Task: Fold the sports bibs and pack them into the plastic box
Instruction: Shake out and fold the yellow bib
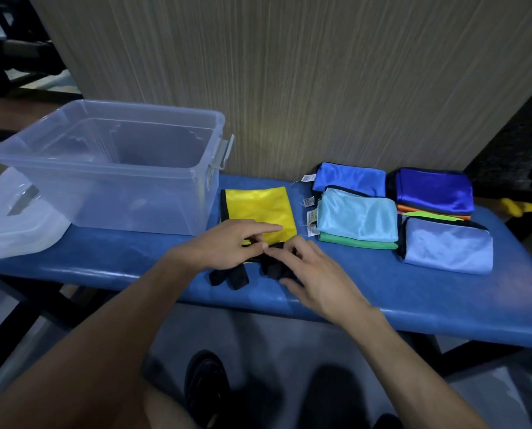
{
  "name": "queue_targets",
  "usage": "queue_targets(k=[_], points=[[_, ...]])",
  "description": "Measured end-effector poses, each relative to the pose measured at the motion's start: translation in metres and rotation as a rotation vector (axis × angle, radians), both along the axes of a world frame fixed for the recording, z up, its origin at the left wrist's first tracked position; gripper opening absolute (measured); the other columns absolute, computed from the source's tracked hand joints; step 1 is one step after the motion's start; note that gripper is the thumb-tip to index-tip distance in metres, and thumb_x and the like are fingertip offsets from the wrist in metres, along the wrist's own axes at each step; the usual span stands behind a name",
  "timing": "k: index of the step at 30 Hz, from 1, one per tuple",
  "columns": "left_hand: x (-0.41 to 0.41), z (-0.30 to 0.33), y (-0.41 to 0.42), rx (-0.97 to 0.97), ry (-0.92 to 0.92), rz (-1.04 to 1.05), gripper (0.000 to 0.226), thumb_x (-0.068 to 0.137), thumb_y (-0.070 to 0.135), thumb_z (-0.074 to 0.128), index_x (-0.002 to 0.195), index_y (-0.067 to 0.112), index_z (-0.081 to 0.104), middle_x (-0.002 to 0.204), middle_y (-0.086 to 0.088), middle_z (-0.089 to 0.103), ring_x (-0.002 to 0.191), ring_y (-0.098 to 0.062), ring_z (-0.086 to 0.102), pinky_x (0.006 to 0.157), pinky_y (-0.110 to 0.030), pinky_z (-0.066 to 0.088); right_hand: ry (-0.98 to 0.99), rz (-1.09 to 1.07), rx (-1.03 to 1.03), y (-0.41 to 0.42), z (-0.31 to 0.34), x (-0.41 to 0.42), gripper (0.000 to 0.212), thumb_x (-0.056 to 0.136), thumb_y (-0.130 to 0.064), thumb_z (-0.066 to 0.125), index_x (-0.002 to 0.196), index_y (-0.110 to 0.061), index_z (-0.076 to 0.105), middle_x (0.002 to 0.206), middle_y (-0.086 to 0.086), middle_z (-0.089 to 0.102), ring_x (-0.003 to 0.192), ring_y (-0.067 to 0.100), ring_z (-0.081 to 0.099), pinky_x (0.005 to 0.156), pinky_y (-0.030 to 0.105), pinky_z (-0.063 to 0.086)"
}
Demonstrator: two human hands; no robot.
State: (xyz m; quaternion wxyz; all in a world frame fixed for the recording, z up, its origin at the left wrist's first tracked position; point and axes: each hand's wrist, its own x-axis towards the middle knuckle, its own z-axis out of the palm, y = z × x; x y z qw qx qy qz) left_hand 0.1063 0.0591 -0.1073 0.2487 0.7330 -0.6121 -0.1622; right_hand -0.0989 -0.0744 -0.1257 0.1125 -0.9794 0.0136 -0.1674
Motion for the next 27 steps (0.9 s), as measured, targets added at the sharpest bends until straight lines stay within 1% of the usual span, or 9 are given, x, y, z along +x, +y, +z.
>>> queue_targets(k=[2,4,7,9,11,16,20,23,27], points=[[-0.003,-0.002,-0.001,0.028,-0.063,-0.016,0.043,0.104,0.043,0.051,0.147,0.043,0.049,0.095,0.020,0.052,0.096,-0.008,0.050,0.086,-0.026,0.038,-0.029,0.024,-0.107,-0.004,0.000,0.004,0.027,0.092,-0.023,0.058,0.118,-0.021,0.064,0.107,0.001,0.054,0.090,0.026,0.057,0.059,0.043,0.053],[-0.004,-0.002,-0.001,0.037,-0.098,-0.035,0.042,0.104,0.047,0.046,0.145,0.040,0.053,0.094,0.014,0.051,0.096,-0.013,0.049,0.085,-0.027,0.035,-0.053,0.019,-0.186,-0.005,-0.004,0.001,0.023,0.094,-0.028,0.047,0.102,-0.020,0.066,0.097,0.000,0.058,0.081,0.026,0.061,0.052,0.040,0.052],[-0.002,-0.002,0.000,0.000,-0.111,-0.076,0.033,0.104,0.037,0.052,0.134,0.031,0.066,0.098,0.004,0.058,0.096,-0.012,0.052,0.088,-0.025,0.037,0.009,-0.026,-0.050,-0.005,-0.002,-0.007,0.018,0.097,-0.029,0.049,0.104,-0.026,0.066,0.099,-0.006,0.061,0.086,0.024,0.064,0.060,0.041,0.054],[-0.001,-0.004,0.001,-0.006,-0.114,-0.075,0.028,0.103,0.032,0.057,0.128,0.029,0.071,0.101,0.005,0.059,0.097,-0.010,0.053,0.089,-0.025,0.038,-0.013,-0.050,0.124,-0.009,0.008,-0.010,0.012,0.096,-0.026,0.059,0.106,-0.030,0.065,0.099,-0.010,0.062,0.088,0.021,0.064,0.066,0.040,0.054],[-0.001,-0.007,0.003,-0.003,-0.151,-0.080,0.025,0.103,0.030,0.059,0.123,0.027,0.073,0.105,0.006,0.059,0.098,-0.011,0.051,0.092,-0.025,0.036,-0.039,-0.056,0.167,-0.015,0.023,-0.004,0.004,0.096,-0.028,0.066,0.100,-0.028,0.065,0.092,-0.011,0.061,0.081,0.019,0.061,0.065,0.040,0.052],[-0.005,-0.006,0.002,0.032,-0.240,-0.121,0.021,0.102,0.028,0.056,0.088,0.021,0.069,0.103,0.003,0.056,0.097,-0.012,0.047,0.097,-0.033,0.035,0.252,-0.184,0.192,-0.032,0.057,0.039,0.026,0.096,-0.038,0.066,0.082,-0.018,0.061,0.072,-0.004,0.061,0.075,0.023,0.058,0.069,0.041,0.051],[0.000,-0.010,0.003,0.040,-0.205,-0.132,0.020,0.101,0.034,0.052,0.096,0.029,0.070,0.106,0.012,0.053,0.104,-0.015,0.051,0.102,-0.032,0.034,0.468,-0.325,0.264,-0.037,0.058,0.074,0.037,0.095,-0.035,0.068,0.066,-0.019,0.052,0.067,0.000,0.056,0.074,0.024,0.057,0.062,0.034,0.045],[0.000,-0.011,0.004,0.036,-0.192,-0.119,0.020,0.102,0.030,0.054,0.107,0.027,0.074,0.112,0.009,0.057,0.105,-0.016,0.049,0.102,-0.031,0.034,0.576,-0.414,0.255,-0.029,0.052,0.084,0.039,0.097,-0.036,0.064,0.066,-0.019,0.047,0.073,0.001,0.051,0.082,0.025,0.052,0.060,0.029,0.037],[0.000,-0.010,0.004,0.038,-0.192,-0.104,0.024,0.103,0.030,0.054,0.116,0.027,0.073,0.115,0.007,0.058,0.105,-0.017,0.047,0.100,-0.028,0.034,0.468,-0.464,0.236,-0.020,0.044,0.081,0.023,0.091,-0.034,0.073,0.084,-0.017,0.058,0.088,0.003,0.058,0.096,0.025,0.058,0.072,0.027,0.039]])
